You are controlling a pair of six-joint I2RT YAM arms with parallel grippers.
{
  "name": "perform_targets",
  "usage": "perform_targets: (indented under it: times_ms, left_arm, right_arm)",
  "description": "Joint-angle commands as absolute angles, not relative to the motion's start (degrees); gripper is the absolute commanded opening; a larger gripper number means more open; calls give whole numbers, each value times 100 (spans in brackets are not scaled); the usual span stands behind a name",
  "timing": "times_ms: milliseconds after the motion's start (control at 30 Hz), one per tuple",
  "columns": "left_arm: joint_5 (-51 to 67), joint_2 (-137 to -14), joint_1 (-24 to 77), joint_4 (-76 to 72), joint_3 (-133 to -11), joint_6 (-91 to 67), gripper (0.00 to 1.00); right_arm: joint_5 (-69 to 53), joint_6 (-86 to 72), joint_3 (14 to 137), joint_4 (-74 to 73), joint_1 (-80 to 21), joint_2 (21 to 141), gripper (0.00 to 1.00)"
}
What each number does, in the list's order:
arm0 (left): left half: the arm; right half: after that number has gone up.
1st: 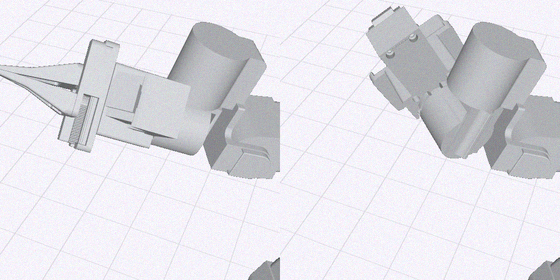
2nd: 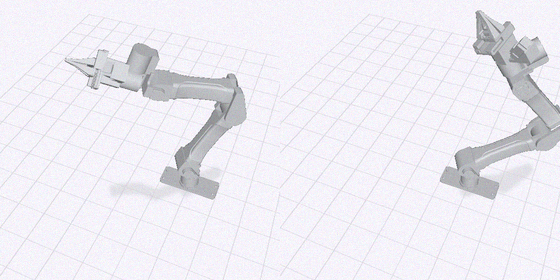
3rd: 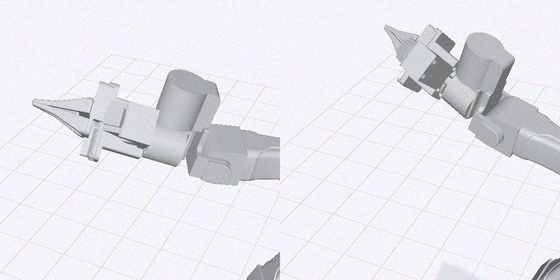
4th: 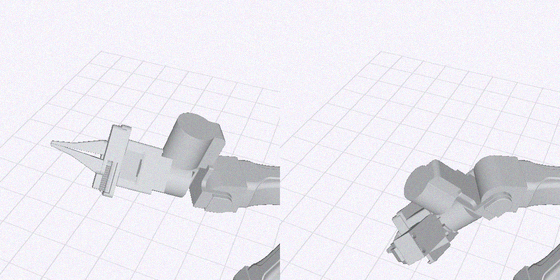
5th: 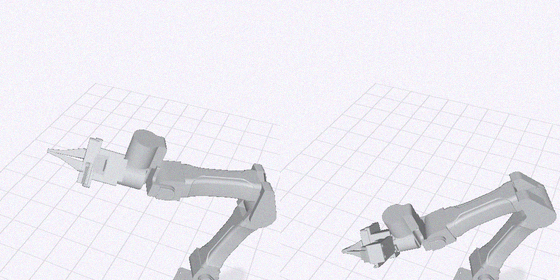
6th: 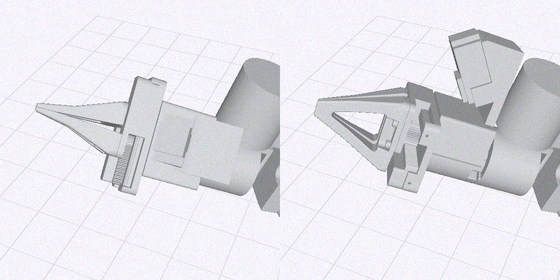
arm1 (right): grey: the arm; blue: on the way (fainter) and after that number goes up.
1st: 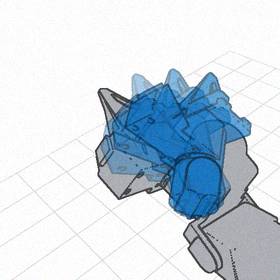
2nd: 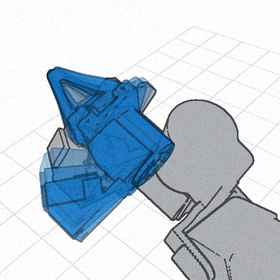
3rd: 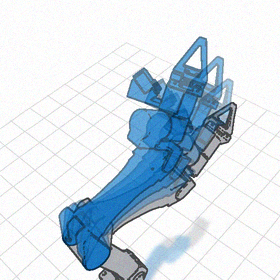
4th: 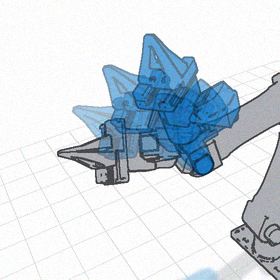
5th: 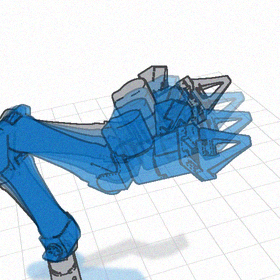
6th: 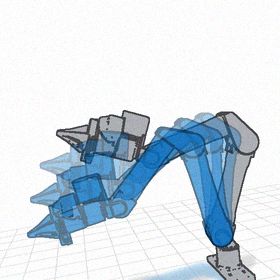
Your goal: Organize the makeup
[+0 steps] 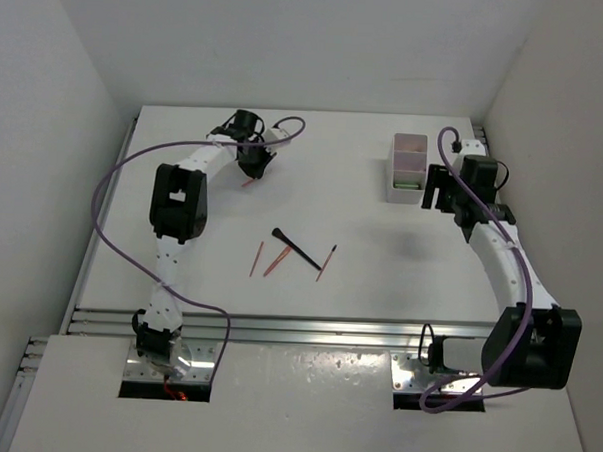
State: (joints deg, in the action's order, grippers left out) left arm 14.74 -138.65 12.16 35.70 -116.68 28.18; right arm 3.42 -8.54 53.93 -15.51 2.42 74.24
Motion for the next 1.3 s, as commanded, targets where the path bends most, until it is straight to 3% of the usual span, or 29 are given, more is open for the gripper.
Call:
perform_targets:
  times_ms: [0,667,767,1000,1100,1267]
  left_arm:
    - [1871,-13756,1055,3868,-11566,2638,0]
    - [3700,-12428,1573,2287,-12270,1389,0]
    - [3841,-12357,1915,1190,-12077,1039,0]
    - [4008,-12611,2890,-4269,-10882,-648,0]
    - [3605,-13102,3312,-5899,-10749,-948,0]
    - [2480,-14069,3823,-6942,-11494,-1160,0]
  right_arm:
    - [536,-782,5406,-1362,202,7155,75]
    - [519,-932,4597,-932,509,6452,76]
    - [396,-966,4527,-870,702,6355,76]
    - [35,-1345,4378,-923,1037,6005,76]
    - [35,-1275,4263,-1177,1037,5680,76]
    - [-104,-1126,4201,-1784,1046,5266,76]
